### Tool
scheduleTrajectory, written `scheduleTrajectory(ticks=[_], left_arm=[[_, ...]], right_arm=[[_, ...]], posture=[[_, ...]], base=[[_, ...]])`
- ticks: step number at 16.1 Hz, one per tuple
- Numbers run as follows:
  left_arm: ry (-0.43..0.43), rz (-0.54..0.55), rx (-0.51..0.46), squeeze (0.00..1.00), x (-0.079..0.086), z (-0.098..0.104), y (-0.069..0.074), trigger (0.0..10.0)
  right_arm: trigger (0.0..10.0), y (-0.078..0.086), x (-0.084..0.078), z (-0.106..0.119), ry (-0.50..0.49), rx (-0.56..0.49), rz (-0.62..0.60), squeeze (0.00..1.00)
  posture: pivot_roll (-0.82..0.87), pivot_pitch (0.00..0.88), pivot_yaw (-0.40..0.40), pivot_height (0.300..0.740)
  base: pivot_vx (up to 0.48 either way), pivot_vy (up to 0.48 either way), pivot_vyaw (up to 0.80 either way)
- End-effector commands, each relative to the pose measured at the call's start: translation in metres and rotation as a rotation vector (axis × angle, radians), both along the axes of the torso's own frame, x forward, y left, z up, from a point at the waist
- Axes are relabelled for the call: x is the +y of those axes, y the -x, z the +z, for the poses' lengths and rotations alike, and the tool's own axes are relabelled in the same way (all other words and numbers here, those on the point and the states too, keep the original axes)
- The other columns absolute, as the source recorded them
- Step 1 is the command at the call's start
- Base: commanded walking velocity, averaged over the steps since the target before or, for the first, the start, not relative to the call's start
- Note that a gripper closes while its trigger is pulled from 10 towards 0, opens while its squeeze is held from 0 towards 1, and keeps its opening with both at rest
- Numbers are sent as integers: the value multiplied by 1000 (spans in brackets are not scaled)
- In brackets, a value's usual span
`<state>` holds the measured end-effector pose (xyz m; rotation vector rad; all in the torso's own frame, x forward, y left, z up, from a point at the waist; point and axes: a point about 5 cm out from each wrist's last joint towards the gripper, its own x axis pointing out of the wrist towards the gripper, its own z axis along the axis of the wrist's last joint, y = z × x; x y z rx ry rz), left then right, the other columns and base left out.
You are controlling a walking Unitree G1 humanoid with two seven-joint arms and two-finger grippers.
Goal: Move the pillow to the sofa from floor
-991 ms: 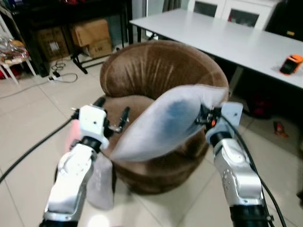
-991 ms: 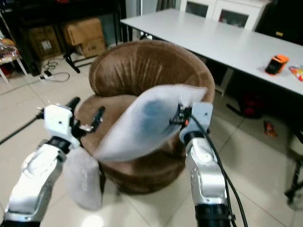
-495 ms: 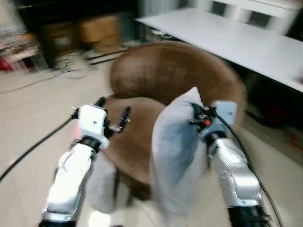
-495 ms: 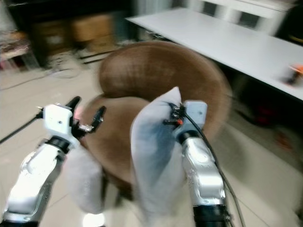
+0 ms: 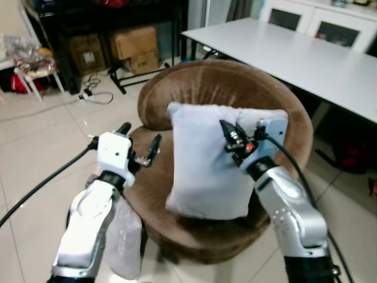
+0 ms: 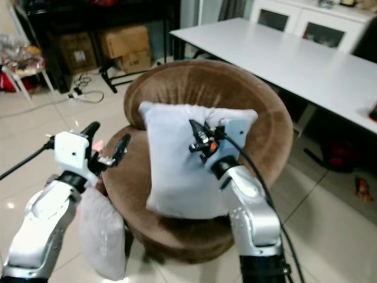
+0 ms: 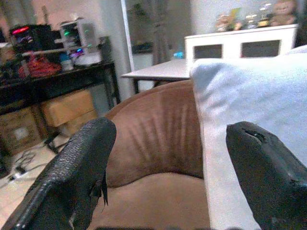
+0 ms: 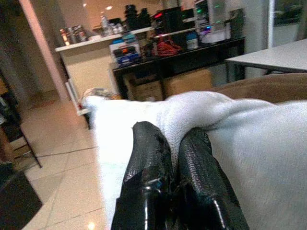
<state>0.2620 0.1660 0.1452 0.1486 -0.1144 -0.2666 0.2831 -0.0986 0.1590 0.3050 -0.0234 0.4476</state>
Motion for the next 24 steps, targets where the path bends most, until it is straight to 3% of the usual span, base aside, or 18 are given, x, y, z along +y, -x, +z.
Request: scheduleTrajectory(ticks=[1, 19, 24], left_arm=[[-5, -8, -18, 0, -1, 4, -1, 10000], [-11, -27, -20, 0, -2, 5, -4, 10000], [-20, -94, -7, 0, -1, 4, 0, 10000]], right_arm=[[10000, 0, 3, 18, -3, -85, 20, 0], [10000, -1, 7, 17, 26, -88, 34, 0], [10000, -9, 26, 22, 77, -124, 141, 0]], posture=[[-21, 0, -29, 740], [-25, 0, -21, 740], [-23, 0, -27, 740]], base=[[330, 0, 0], [324, 0, 0], [0, 0, 0]])
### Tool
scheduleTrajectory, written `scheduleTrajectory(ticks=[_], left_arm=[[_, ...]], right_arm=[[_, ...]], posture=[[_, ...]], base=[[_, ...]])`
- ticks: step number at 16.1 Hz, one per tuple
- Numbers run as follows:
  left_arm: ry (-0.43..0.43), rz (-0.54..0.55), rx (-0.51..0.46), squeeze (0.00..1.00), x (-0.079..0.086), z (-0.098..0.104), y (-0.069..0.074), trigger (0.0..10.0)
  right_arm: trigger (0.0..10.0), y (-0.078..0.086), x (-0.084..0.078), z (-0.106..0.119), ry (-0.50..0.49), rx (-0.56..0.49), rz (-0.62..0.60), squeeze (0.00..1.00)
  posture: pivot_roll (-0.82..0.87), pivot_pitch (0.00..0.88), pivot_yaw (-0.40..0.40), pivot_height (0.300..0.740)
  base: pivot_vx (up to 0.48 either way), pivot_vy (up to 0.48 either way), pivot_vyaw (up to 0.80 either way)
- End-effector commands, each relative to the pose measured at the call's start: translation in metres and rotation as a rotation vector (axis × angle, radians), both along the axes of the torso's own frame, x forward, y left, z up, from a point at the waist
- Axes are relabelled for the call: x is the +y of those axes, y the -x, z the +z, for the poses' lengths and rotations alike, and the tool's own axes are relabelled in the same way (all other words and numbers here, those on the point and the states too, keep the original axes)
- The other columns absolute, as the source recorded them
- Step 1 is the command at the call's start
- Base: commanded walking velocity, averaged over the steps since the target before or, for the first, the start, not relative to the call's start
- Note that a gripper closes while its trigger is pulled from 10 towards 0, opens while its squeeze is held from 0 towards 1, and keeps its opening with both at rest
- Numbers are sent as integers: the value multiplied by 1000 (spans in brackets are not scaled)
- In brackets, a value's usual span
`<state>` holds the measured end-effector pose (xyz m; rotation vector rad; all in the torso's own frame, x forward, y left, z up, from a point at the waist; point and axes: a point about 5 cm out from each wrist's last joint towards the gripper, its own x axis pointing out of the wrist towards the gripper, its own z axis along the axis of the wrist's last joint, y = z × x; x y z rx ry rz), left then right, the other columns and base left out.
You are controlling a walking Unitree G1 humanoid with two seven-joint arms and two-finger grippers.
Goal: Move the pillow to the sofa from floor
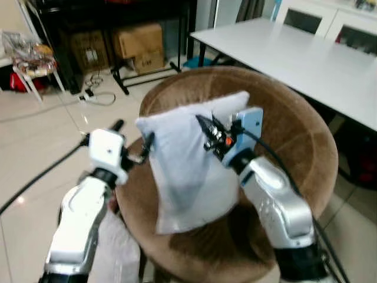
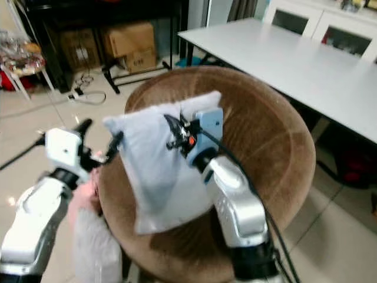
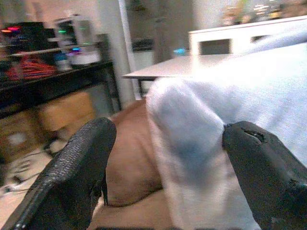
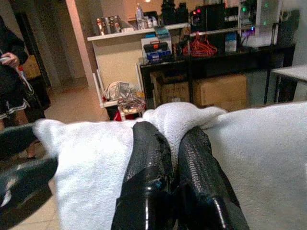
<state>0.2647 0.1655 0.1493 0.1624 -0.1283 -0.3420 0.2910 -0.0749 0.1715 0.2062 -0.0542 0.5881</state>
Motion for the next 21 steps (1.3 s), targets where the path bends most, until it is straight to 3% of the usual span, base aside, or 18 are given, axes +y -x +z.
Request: scheduleTrajectory(ticks=[1, 2, 6, 8, 9, 10, 11, 14, 19, 21], left_arm=[[-7, -30, 7, 0, -1, 0, 3, 10000], [-12, -48, 15, 0, -1, -1, 4, 10000], [-35, -110, 55, 0, -2, -7, 17, 10000], [-37, -114, 62, 0, -3, -8, 21, 10000], [-39, -116, 66, 0, -3, -8, 22, 10000], [-42, -119, 73, 0, -3, -9, 25, 10000], [-44, -120, 76, 0, -3, -9, 28, 10000], [-48, -125, 87, 0, -2, -10, 33, 10000], [-60, -159, 104, 0, -2, -9, 34, 10000], [-63, -162, 107, 0, -2, -9, 34, 10000]], right_arm=[[10000, -1, 4, 9, -6, -52, 23, 0], [10000, -3, 7, 10, 4, -57, 41, 0], [10000, -18, 48, 10, 116, -66, 239, 0], [10000, -28, 60, 6, 135, -48, 186, 0], [10000, -39, 59, 5, 110, -6, 84, 0], [10000, -57, 50, 0, 50, 96, -106, 0], [10000, -67, 38, -6, 3, 168, -219, 0], [10000, -86, -18, -24, -117, 321, -575, 0], [10000, -82, -76, -59, -156, 445, -890, 0], [10000, -81, -86, -59, -183, 453, -971, 0]], posture=[[-21, 0, -29, 740], [-19, 0, -30, 740], [2, 0, -61, 740], [15, 0, -74, 740], [25, 0, -84, 740], [35, 0, -93, 740], [40, 0, -98, 740], [49, 0, -102, 740], [44, 0, -86, 740], [45, 0, -79, 740]], base=[[0, 0, 0], [0, 0, 0], [0, 0, 0], [0, 0, 0], [0, 0, 0], [0, 0, 0], [0, 0, 0], [0, 0, 0], [0, 0, 0], [0, 0, 0]])
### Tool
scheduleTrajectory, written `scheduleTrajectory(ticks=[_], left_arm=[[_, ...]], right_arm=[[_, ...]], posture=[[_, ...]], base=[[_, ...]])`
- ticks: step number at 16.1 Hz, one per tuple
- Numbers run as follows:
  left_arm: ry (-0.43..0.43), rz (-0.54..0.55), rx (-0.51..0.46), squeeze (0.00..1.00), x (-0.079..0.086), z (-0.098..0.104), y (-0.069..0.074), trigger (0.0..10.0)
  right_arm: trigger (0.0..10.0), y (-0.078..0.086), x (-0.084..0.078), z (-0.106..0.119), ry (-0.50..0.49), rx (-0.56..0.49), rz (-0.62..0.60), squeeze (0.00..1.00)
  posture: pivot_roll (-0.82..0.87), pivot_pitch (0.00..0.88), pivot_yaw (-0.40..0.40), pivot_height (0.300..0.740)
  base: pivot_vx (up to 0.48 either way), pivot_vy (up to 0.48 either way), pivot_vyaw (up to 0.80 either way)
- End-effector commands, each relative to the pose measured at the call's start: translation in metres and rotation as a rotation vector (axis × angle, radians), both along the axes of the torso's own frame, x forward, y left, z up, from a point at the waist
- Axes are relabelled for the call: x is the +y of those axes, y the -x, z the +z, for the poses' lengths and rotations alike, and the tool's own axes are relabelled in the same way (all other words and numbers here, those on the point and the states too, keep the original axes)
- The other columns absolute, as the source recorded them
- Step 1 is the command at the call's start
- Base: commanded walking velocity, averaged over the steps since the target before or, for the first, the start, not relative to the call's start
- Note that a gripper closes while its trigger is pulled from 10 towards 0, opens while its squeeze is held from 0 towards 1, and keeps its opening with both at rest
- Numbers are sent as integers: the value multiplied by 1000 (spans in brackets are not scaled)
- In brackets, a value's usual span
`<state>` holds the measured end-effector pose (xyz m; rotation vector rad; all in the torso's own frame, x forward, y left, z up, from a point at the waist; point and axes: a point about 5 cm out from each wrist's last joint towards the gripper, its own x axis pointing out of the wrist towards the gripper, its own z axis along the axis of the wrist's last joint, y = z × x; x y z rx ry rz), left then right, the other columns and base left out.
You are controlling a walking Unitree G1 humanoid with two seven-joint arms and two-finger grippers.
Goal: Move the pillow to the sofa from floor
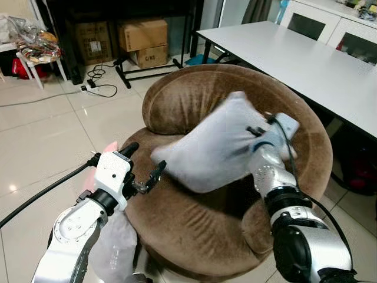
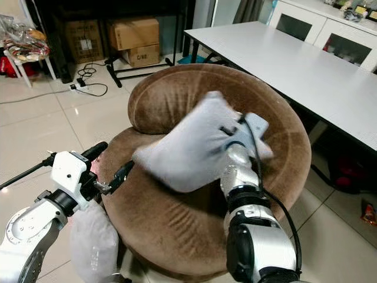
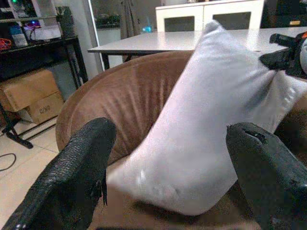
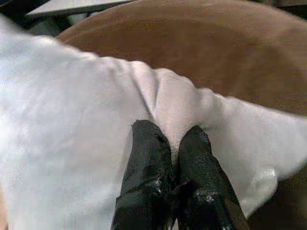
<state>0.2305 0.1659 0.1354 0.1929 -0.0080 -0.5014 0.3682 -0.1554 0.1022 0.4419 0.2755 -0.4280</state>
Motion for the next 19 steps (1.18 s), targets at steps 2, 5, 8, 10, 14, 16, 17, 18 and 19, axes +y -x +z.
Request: scheduleTrajectory(ticks=[2, 5, 8, 10, 14, 16, 17, 18, 19], left_arm=[[-3, -22, -12, 0, -2, 6, 0, 10000], [-6, -32, -8, 0, -1, 7, -1, 10000], [1, -74, 22, 0, -4, 4, -1, 10000], [9, -111, 50, 0, -7, 2, -1, 10000], [45, -223, 124, 0, -12, -5, -1, 10000], [42, -237, 128, 0, -13, -5, -2, 10000], [42, -262, 131, 0, -14, -5, -5, 10000], [44, -270, 133, 0, -15, -5, -5, 10000], [46, -281, 137, 0, -15, -5, -6, 10000]], right_arm=[[10000, -3, -15, 15, 28, -56, -112, 0], [10000, -3, -16, 24, 51, -67, -180, 0], [10000, -1, 2, 10, 58, 37, -115, 0], [10000, 3, 13, -1, 19, 96, -91, 122], [10000, 3, 21, -2, -20, 111, -72, 1000], [10000, 1, 21, 1, -21, 92, -68, 1000], [10000, -1, 17, 7, -6, 38, -61, 1000], [10000, -1, 17, 8, -14, 25, -58, 1000], [10000, -2, 16, 10, -29, 5, -42, 1000]], posture=[[46, 0, -75, 740], [38, 0, -66, 740], [33, 0, -59, 740], [37, 0, -62, 740], [41, 0, -69, 740], [39, 0, -68, 740], [37, 0, -67, 740], [33, 0, -65, 740], [32, 0, -64, 740]], base=[[0, 0, 0], [0, 0, 0], [0, 0, 0], [0, 0, 0], [0, 0, 0], [0, 0, 0], [0, 0, 0], [0, 0, 0], [0, 0, 0]])
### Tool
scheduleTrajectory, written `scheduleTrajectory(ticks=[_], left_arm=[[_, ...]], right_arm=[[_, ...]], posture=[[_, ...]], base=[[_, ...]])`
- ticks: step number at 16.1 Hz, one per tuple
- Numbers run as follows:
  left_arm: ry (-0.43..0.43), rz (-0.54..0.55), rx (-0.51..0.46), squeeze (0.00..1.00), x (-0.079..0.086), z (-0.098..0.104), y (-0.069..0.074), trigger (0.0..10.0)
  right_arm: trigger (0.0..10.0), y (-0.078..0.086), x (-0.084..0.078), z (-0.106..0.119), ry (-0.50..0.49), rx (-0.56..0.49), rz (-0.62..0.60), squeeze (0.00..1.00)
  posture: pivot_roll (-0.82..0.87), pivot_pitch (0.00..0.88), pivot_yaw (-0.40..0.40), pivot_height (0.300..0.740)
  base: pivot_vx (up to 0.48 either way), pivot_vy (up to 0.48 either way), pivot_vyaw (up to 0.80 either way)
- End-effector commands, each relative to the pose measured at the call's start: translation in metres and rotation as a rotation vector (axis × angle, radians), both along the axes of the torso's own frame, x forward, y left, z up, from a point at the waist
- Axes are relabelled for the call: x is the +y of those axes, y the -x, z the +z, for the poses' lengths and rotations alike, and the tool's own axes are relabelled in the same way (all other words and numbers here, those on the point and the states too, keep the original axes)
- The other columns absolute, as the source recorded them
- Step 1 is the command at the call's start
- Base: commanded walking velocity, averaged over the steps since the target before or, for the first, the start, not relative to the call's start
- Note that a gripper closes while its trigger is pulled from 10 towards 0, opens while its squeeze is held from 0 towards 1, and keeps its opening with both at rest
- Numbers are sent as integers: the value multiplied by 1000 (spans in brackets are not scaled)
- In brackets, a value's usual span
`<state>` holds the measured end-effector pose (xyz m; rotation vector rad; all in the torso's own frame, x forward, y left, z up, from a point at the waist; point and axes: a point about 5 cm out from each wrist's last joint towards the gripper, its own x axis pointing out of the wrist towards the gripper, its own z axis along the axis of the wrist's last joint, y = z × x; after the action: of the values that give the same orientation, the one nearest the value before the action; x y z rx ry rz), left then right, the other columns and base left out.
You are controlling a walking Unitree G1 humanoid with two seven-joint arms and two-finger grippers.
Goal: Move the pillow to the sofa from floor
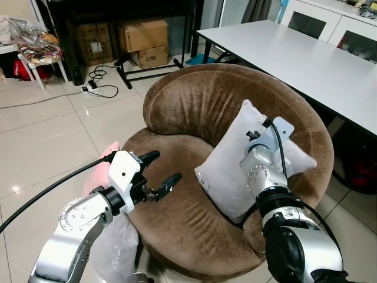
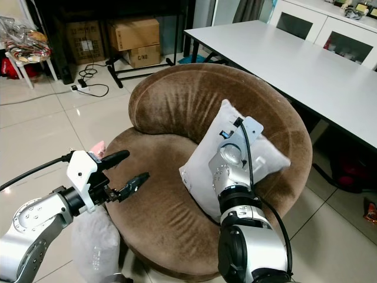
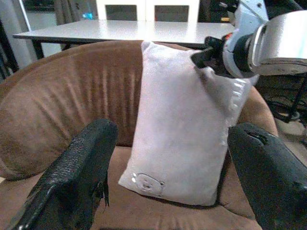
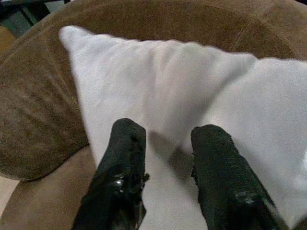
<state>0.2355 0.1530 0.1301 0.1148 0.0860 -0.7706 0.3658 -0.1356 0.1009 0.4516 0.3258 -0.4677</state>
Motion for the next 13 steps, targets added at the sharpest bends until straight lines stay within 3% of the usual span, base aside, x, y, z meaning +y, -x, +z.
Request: scheduleTrajectory(ticks=[1, 2, 5, 6, 8, 9, 10, 13], left_arm=[[4, -31, 5, 0, -3, 0, -2, 10000], [4, -32, 5, 0, -3, 0, -2, 10000], [4, -37, -5, 0, -6, -1, -5, 10000], [-7, 26, -40, 0, -3, 0, -9, 10000], [-29, 175, -90, 0, 2, 1, -18, 10000], [-87, 279, -134, 0, 6, 0, -23, 10000], [-86, 340, -144, 0, 9, 0, -22, 10000], [-68, 409, -159, 0, 12, -1, -15, 10000]], right_arm=[[10000, -5, -6, 15, -18, -81, -10, 1000], [10000, -5, -6, 15, -23, -84, -11, 1000], [10000, -6, -19, 29, 95, -156, -64, 984], [10000, -5, -27, 45, 200, -280, -22, 0], [10000, 3, -30, 55, 255, -376, 120, 0], [10000, 18, -29, 54, 272, -411, 272, 0], [10000, 36, -27, 47, 311, -409, 391, 0], [10000, 67, -26, 30, 382, -351, 472, 0]], posture=[[28, 0, -62, 740], [28, 0, -62, 740], [20, 0, -62, 740], [13, 0, -62, 740], [6, 0, -63, 740], [-5, 0, -60, 740], [-10, 0, -57, 740], [-27, 0, -54, 740]], base=[[0, 0, 0], [0, 0, 0], [0, 0, 0], [0, 0, 0], [0, 0, 0], [0, 0, 0], [0, 0, 0], [0, 0, 0]])
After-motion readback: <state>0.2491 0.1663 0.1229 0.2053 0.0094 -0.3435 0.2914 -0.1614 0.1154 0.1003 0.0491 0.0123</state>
